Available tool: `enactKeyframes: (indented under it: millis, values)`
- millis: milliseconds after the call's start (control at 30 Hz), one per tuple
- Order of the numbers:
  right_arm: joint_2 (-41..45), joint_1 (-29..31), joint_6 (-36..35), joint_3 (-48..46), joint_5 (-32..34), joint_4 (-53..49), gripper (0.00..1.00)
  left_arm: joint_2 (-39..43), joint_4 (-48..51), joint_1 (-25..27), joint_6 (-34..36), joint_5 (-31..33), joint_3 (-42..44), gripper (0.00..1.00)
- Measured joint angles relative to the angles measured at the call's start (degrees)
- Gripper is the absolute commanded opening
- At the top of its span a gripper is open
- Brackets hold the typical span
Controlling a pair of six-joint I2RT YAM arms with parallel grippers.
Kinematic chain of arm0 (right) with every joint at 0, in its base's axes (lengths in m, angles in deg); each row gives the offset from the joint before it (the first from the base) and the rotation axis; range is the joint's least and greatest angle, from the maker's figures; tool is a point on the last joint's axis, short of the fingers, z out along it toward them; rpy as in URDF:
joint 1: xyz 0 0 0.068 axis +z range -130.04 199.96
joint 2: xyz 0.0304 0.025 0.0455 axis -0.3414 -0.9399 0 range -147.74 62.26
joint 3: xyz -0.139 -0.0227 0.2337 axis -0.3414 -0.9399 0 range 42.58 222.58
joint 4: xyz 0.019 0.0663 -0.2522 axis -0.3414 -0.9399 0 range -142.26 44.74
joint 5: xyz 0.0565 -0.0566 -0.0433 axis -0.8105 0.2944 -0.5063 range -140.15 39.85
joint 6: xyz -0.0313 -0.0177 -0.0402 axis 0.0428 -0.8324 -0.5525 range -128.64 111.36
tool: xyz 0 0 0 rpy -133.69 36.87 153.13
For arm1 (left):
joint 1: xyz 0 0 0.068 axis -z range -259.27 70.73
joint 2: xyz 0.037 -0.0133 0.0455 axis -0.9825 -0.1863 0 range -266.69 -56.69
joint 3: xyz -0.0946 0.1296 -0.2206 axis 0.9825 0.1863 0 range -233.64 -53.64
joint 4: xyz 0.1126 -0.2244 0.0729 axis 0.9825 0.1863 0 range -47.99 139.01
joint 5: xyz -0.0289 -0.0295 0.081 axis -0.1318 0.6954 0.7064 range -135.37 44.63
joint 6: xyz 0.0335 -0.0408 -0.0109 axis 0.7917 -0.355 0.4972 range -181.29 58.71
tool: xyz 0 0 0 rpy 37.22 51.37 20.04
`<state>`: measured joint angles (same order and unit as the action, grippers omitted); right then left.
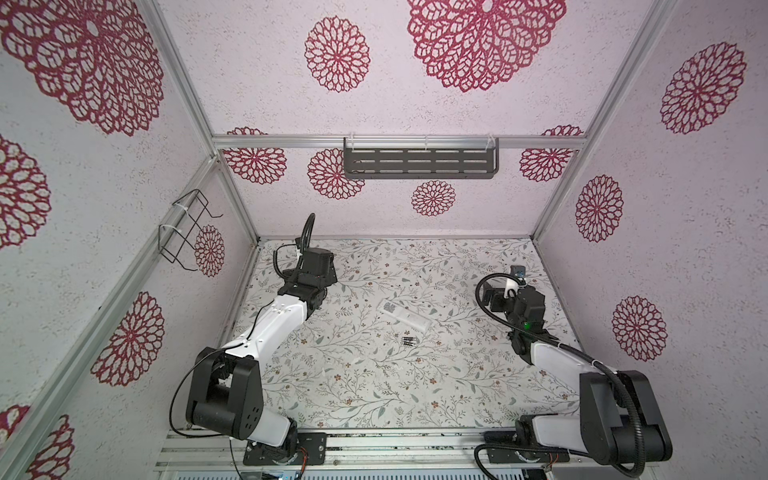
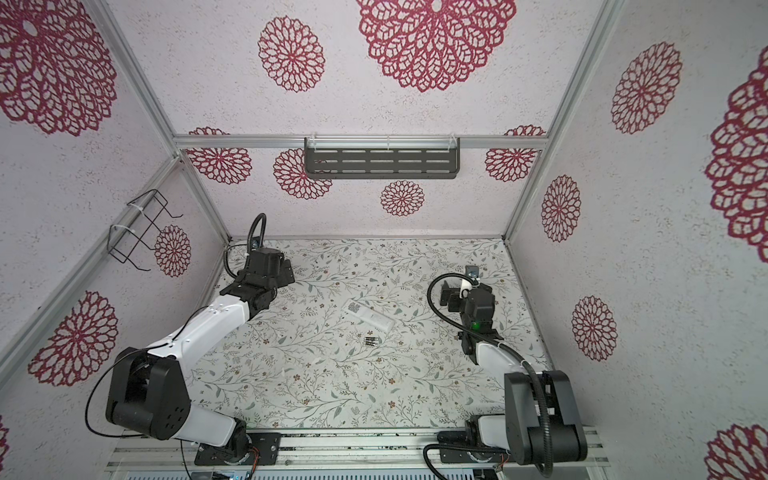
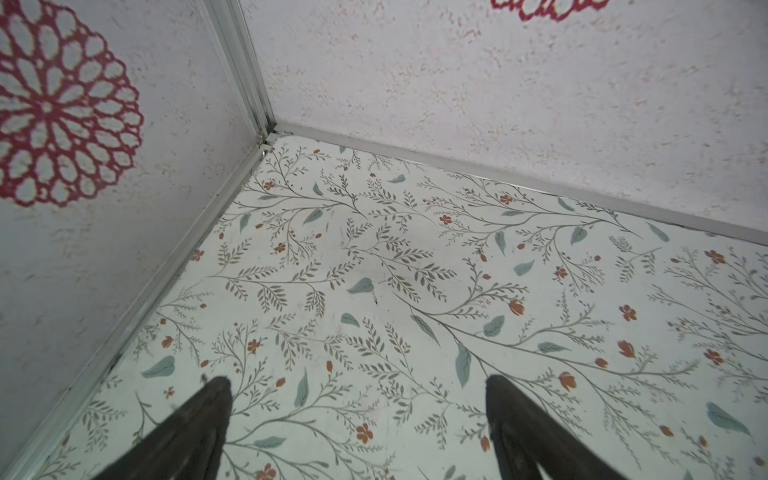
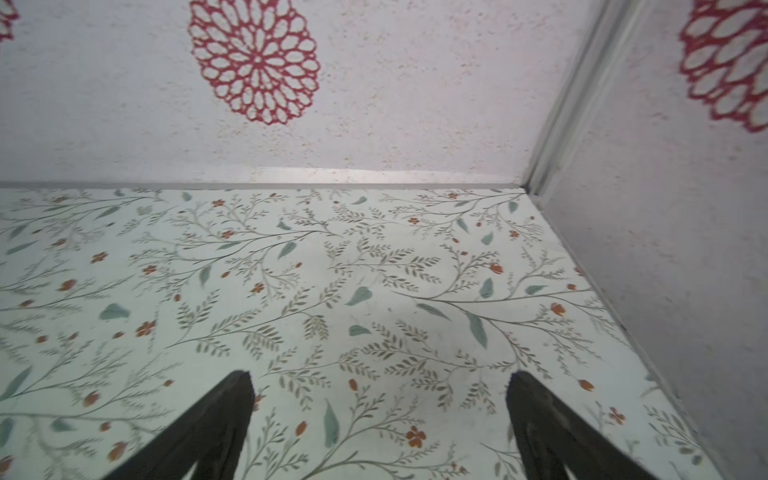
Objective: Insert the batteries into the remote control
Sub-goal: 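Grasp the white remote with the right gripper while the left arm reaches forward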
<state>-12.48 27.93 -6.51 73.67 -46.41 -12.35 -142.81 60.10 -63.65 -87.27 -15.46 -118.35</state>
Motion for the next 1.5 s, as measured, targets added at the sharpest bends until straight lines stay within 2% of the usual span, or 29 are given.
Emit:
enactKeyframes:
  millis: [133,267,467,667,833,1100,1333,1500]
  values:
    - [-0.31,8.17,-0.33,2.93,-4.07,-9.09,0.99,0.76,8.66,-0.02,-3.17,-5.57,-3.3,0.97]
    - [-4.07,14.64,-2.29,7.37,-9.38,-17.51,0.99,2.71,16.06,0.0,-4.7,-11.19,-4.09,0.97]
    - [-13.7,19.12,-5.75,16.06,-14.29,-29.03,0.95,8.87,20.7,-0.02,-5.2,-17.29,-2.56,0.97]
    - [-21.07,23.06,-9.92,22.51,-16.17,-36.81,0.93,13.81,22.21,-0.02,-4.66,-19.32,-1.7,0.97]
    - [-25.14,24.46,-12.17,26.08,-15.85,-40.83,0.92,15.34,23.58,-0.09,-4.24,-19.67,0.09,0.97]
    - [-29.77,24.37,-14.62,30.51,-13.81,-44.0,0.81,17.88,24.35,-0.13,-4.33,-20.31,1.92,0.97]
    - [-31.67,24.37,-16.09,31.91,-12.0,-44.96,0.8,19.15,24.24,-0.17,-4.55,-20.5,2.8,0.97]
    - [-32.74,24.44,-16.59,33.46,-11.41,-45.86,0.69,19.15,23.91,-0.17,-5.14,-22.64,3.82,0.97]
